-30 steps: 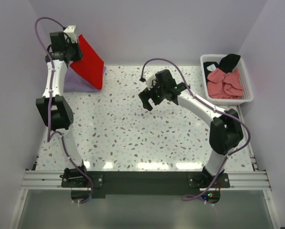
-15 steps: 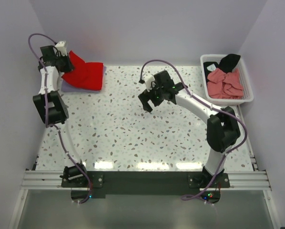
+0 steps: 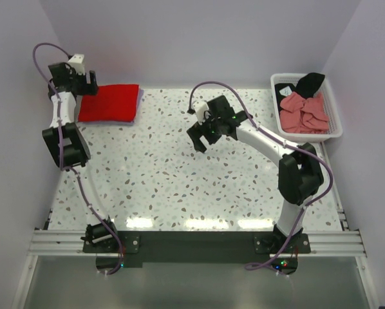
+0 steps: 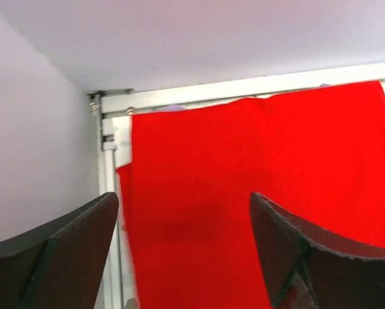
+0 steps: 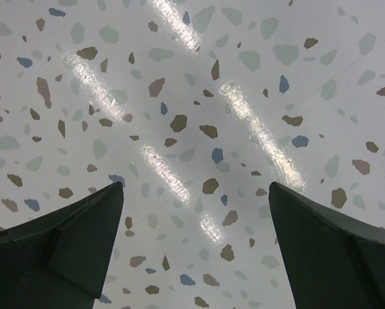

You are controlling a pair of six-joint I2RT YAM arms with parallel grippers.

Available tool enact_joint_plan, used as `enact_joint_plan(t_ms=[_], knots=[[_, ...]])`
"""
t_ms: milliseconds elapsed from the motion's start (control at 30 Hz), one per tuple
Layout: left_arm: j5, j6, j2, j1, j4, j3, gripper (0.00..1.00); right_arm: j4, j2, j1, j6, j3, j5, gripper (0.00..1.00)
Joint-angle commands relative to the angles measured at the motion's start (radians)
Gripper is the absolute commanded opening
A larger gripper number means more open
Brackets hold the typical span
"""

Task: Fold and stack the t-shirts
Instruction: Neatly place the folded tshirt to the corner, then reset both grippers

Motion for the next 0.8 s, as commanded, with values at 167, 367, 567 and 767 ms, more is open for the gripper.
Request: enact_joint_plan(t_ms=[167,367,567,767], knots=[[-0.083,0.042,-0.176,0.052,0.033,-0.042,1.00,-0.025,-0.060,-0.013,-0.008,0.023,0.010,0.99],[0.058,0.049,-0.325,0.041,-0.165,-0.114,1.00,-0.037,-0.115,-0.053,0.014,-0.004,0.004,0.99],[-0.049,0.132,-0.541,-0.135,-0.265,-0.304,1.00,-0.085,-0.204,-0.157,0.029,-0.026,0.000,0.99],[-0.084,0.099,-0.851,-0.346,-0.191,-0.774,1.00,-0.117,-0.362,-0.261,0.055,-0.131,-0.008,0.99]])
